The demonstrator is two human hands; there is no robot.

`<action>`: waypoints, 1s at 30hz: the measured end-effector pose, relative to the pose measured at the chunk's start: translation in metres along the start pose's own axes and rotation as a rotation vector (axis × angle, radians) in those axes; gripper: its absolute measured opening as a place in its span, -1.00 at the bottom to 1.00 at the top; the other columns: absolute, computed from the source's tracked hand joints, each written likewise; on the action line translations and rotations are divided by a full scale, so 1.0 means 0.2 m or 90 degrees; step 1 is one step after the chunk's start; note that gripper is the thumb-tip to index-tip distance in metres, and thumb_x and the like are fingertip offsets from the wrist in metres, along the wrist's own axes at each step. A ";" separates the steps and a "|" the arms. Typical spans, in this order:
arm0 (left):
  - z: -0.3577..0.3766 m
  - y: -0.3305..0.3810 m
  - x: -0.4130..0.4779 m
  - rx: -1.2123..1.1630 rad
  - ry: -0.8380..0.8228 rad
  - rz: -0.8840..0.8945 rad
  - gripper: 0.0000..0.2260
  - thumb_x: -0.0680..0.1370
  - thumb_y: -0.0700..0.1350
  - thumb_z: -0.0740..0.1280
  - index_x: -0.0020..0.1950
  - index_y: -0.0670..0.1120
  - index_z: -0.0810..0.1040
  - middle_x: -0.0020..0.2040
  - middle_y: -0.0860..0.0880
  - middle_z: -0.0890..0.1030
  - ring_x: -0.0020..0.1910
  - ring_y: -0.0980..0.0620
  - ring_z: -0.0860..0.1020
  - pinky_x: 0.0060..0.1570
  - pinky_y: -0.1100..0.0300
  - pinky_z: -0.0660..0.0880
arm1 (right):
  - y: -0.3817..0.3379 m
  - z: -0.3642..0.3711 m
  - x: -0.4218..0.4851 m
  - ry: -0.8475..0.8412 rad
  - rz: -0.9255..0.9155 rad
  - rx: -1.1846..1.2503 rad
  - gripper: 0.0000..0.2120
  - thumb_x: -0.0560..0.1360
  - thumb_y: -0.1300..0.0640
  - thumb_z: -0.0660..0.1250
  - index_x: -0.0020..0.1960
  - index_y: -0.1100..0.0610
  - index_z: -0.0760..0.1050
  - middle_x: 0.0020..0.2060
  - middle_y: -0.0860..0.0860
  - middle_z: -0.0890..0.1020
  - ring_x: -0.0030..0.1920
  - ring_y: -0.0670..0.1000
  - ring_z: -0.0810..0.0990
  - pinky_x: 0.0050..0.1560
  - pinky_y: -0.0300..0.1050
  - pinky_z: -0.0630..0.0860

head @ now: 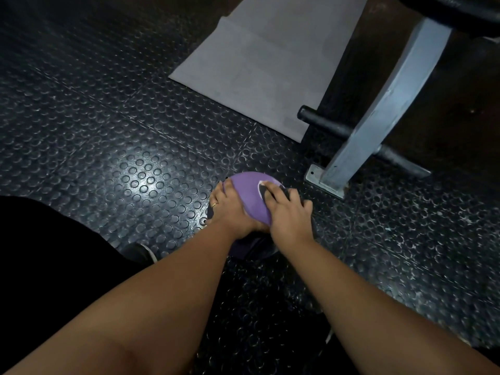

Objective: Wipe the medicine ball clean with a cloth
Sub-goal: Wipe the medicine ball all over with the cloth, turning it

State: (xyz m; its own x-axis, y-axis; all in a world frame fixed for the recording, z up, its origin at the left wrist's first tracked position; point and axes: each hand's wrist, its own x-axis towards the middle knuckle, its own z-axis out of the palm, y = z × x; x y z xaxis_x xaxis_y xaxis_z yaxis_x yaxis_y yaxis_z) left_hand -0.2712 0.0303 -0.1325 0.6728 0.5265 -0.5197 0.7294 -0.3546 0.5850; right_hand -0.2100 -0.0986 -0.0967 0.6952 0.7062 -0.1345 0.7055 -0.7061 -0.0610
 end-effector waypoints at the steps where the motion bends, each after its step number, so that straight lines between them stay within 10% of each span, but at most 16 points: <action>1: 0.01 -0.01 0.00 0.002 0.002 0.003 0.45 0.02 0.27 0.64 0.62 -0.09 -0.23 0.62 -0.12 -0.13 0.60 -0.16 -0.18 0.52 -0.29 0.03 | -0.01 -0.01 0.05 -0.013 0.016 0.008 -0.35 0.51 0.17 0.25 0.52 -0.06 0.10 0.49 -0.19 0.10 0.26 0.07 0.24 0.11 0.06 0.26; 17: -0.01 -0.02 0.00 -0.020 0.001 0.013 0.40 0.10 0.18 0.68 0.62 -0.07 -0.23 0.62 -0.11 -0.12 0.59 -0.20 -0.19 0.53 -0.26 0.04 | 0.03 0.10 -0.23 0.063 -0.012 0.027 -0.26 0.29 0.31 0.39 0.43 -0.01 0.32 0.47 -0.18 0.21 0.18 0.14 0.41 -0.04 0.06 0.41; 30: -0.02 -0.02 0.01 -0.013 0.007 -0.002 0.39 0.11 0.19 0.67 0.62 -0.08 -0.23 0.61 -0.12 -0.10 0.59 -0.20 -0.15 0.54 -0.21 0.04 | -0.03 0.00 0.04 -0.034 0.008 0.035 -0.26 0.47 0.10 0.34 0.53 -0.08 0.04 0.50 -0.20 0.06 0.29 0.09 0.23 0.15 0.07 0.31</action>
State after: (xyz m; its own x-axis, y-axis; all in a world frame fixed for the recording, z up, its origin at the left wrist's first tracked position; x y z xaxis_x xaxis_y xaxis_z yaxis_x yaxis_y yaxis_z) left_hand -0.2729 0.0348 -0.1332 0.6687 0.5361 -0.5152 0.7291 -0.3368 0.5958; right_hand -0.2078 -0.0892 -0.0974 0.6943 0.6946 -0.1885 0.6873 -0.7176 -0.1124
